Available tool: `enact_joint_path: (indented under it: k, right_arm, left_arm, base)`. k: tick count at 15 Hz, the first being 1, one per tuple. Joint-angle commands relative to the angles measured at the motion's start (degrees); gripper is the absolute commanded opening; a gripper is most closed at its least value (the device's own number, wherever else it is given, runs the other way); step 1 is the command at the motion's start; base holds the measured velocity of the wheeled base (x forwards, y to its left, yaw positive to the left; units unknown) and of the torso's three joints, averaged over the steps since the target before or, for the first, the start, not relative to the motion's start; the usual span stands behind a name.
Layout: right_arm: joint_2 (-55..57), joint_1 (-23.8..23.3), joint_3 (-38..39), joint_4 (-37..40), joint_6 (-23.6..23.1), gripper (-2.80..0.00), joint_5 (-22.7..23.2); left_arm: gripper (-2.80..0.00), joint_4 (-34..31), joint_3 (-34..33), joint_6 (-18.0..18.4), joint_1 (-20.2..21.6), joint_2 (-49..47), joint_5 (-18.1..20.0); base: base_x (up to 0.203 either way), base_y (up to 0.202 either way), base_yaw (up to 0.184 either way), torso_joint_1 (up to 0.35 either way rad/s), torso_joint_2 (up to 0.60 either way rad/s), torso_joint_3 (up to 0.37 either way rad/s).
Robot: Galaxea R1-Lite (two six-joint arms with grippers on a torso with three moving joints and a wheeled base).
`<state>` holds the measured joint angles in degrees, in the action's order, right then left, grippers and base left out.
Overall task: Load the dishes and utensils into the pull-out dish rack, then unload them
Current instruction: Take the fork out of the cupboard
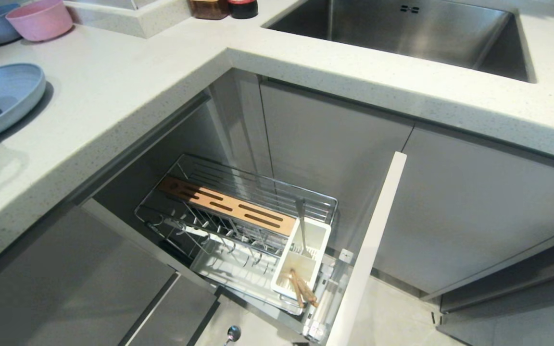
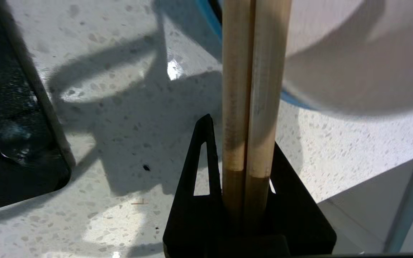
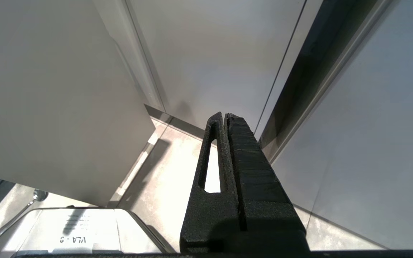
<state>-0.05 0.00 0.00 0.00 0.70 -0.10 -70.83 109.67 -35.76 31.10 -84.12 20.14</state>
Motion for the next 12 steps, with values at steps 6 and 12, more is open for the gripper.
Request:
enact_joint_path:
  k: [6, 12]
  right_arm:
    - [0.0, 0.0, 0.1, 0.0, 0.0, -2.8, 0.0]
    - [0.0, 0.0, 0.1, 0.0, 0.0, -2.8, 0.0]
  left_arm:
    - [-2.8, 0.0, 0.1, -1.2, 4.4, 1.3, 0.1]
    - [-2.8, 0.1, -1.0, -0.9, 5.4, -1.9, 0.5]
  base:
    - [0.0, 0.0, 0.0, 0.0, 0.0, 0.0]
    - [0.0, 0.0, 0.0, 0.0, 0.0, 0.0]
